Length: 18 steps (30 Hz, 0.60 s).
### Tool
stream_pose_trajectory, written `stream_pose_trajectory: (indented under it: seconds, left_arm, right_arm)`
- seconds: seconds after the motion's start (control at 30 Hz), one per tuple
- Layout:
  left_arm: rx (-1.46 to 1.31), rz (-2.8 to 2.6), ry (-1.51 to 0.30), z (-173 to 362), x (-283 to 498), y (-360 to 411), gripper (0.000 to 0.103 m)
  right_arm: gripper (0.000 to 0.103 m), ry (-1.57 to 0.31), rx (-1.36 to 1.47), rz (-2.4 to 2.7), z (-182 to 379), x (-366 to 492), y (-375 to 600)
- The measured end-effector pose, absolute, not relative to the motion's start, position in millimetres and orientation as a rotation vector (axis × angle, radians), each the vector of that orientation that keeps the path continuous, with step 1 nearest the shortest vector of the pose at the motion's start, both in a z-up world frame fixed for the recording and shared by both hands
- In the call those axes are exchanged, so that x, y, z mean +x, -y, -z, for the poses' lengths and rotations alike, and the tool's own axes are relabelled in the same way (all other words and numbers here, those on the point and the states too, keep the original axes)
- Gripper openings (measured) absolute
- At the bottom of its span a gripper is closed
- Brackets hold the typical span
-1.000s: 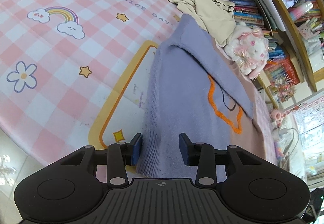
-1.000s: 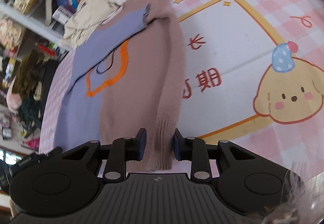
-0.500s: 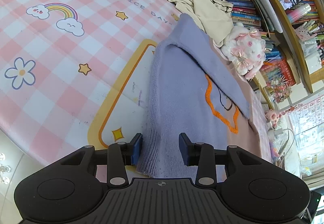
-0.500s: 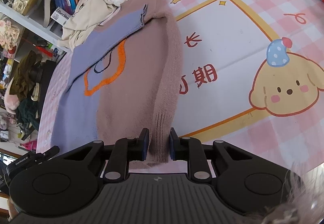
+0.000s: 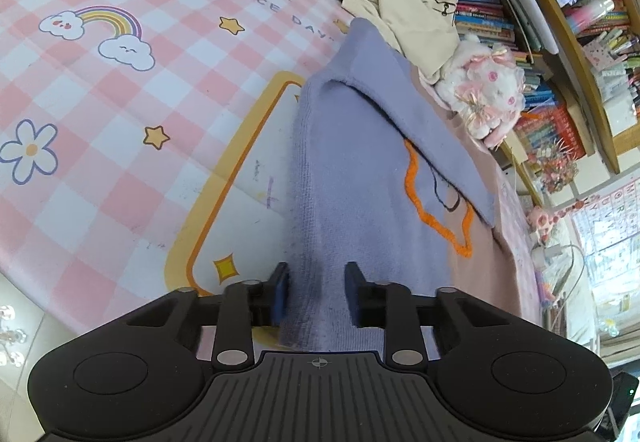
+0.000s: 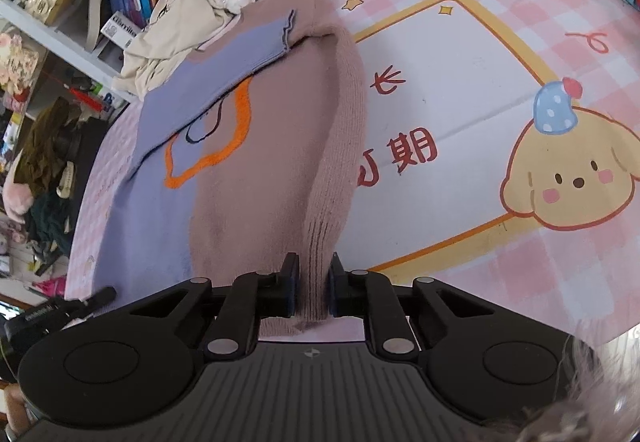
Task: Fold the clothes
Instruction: 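Lift the hem with both tools and fold it toward the collar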
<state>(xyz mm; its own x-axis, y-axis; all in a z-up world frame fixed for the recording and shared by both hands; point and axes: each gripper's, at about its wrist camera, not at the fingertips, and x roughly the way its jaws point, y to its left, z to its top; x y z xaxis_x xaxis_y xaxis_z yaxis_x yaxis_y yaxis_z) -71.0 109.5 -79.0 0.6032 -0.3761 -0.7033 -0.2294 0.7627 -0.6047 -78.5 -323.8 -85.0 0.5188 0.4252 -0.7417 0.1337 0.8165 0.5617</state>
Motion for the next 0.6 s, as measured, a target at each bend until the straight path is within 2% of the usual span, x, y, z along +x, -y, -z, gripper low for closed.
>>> stream_pose_trajectory:
  seconds: [0.33,0.6]
  left_arm:
    - [-0.749,0.110,-0.948,86.5,-72.9,-118.7,0.006]
    - [-0.743,0.109,-0.935,87.3,-74.6,-118.4,0.004]
  right_arm:
    - [0.008,-1.029,0.665,-0.163,87.3,-81.8,327.6]
    - [0.008,-1.033,0.652,-0.166,87.1,-80.7,326.4]
